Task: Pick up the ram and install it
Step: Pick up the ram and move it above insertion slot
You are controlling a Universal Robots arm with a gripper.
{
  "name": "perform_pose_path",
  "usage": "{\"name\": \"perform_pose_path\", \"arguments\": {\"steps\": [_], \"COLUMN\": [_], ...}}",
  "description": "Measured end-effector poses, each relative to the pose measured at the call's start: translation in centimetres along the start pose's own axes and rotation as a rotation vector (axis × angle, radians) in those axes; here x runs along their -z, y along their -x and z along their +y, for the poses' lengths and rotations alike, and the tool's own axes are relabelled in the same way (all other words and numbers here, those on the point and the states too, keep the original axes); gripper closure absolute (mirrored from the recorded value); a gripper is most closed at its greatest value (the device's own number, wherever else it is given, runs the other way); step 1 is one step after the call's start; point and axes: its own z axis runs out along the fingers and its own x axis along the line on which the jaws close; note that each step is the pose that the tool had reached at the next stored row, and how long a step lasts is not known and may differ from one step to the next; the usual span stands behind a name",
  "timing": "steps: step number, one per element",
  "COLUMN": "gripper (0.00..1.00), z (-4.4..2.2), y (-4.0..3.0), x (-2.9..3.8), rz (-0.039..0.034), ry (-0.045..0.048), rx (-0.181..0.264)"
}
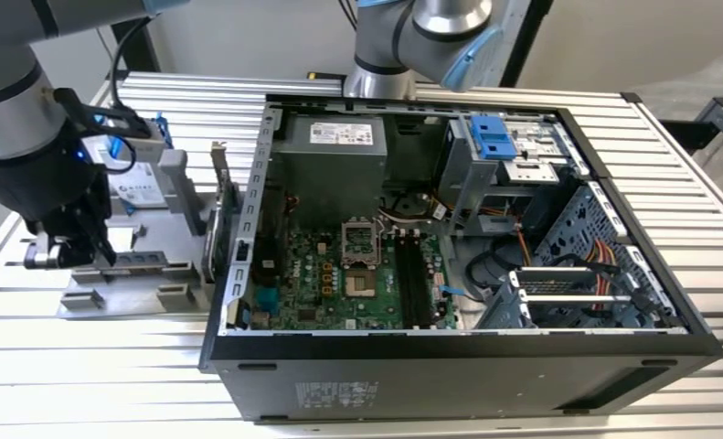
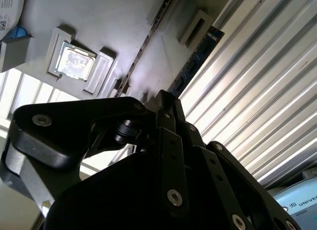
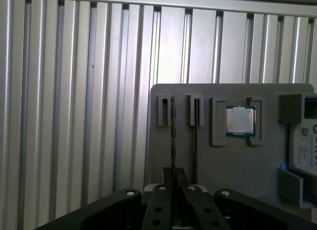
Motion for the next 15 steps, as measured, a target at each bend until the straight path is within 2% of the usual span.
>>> {"name": "perform_pose_path", "arguments": {"steps": [15], "gripper": [1.0], "z": [0.04], "y": [0.02], "x": [0.54], "rz": [-0.0001], "ry": [-0.0002], "rx": [0.0]}}
